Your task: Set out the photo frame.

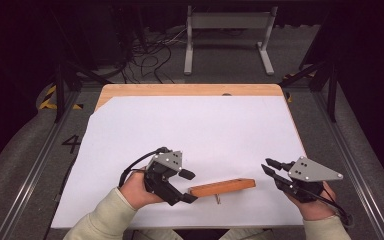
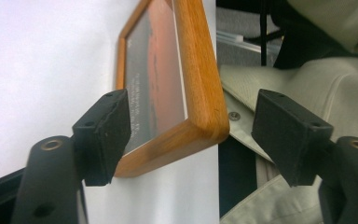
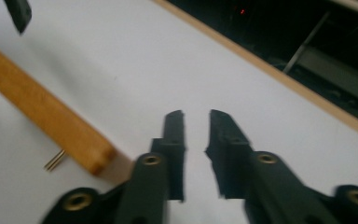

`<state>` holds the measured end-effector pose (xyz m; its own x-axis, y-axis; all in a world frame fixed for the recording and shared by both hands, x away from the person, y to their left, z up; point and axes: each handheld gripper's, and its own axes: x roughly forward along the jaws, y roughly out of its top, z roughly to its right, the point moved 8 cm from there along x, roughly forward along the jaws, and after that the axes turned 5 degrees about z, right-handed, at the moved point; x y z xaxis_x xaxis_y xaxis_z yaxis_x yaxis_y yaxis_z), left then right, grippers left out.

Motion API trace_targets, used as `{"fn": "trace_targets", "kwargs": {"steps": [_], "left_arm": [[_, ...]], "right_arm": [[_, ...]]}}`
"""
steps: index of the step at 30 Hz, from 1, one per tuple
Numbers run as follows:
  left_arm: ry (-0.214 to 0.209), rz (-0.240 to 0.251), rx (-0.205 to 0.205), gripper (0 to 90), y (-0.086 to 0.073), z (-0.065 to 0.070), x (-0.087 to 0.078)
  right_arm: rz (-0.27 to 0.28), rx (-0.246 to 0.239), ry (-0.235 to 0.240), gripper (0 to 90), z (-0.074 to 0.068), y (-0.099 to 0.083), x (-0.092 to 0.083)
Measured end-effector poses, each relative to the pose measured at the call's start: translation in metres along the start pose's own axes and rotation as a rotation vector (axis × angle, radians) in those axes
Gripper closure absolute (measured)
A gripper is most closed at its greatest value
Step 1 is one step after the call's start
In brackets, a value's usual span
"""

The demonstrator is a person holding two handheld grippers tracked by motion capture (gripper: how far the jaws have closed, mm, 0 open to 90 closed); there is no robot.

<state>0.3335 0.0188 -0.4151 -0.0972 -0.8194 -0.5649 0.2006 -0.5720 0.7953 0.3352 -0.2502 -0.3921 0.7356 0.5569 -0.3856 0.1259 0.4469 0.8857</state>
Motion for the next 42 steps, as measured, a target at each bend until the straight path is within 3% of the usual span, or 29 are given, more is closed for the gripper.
{"fn": "trace_targets", "kwargs": {"steps": [2,8,12,17,20,24,28,32,42], "left_arm": [[0.007,0.025,-0.012,31.1,0.0,-0.002,-0.006],[0.07,0.078,-0.05,32.2,0.0,-0.016,-0.02],[0.122,0.097,-0.076,32.2,-0.003,-0.026,-0.024],[0.161,0.111,-0.148,30.8,-0.011,-0.041,-0.026],[0.18,0.128,-0.183,29.6,-0.015,-0.048,-0.03],[0.203,0.132,-0.189,29.6,-0.02,-0.051,-0.035],[0.222,0.137,-0.199,29.5,-0.024,-0.054,-0.039],[0.231,0.148,-0.207,29.3,-0.025,-0.056,-0.041],[0.245,0.133,-0.223,29.2,-0.033,-0.06,-0.04]], "right_arm": [[-0.041,0.004,0.029,89.9,-0.001,-0.008,-0.001],[-0.197,0.017,0.181,90.0,-0.018,-0.043,0.009],[-0.254,0.024,0.249,90.0,-0.029,-0.059,0.021],[-0.257,0.018,0.243,90.0,-0.035,-0.063,0.036],[-0.261,0.05,0.262,90.0,-0.034,-0.067,0.039],[-0.283,0.07,0.315,90.0,-0.039,-0.072,0.04],[-0.278,0.078,0.318,90.0,-0.042,-0.072,0.047],[-0.267,0.1,0.304,90.0,-0.039,-0.072,0.052],[-0.246,0.158,0.232,90.0,-0.019,-0.063,0.083]]}}
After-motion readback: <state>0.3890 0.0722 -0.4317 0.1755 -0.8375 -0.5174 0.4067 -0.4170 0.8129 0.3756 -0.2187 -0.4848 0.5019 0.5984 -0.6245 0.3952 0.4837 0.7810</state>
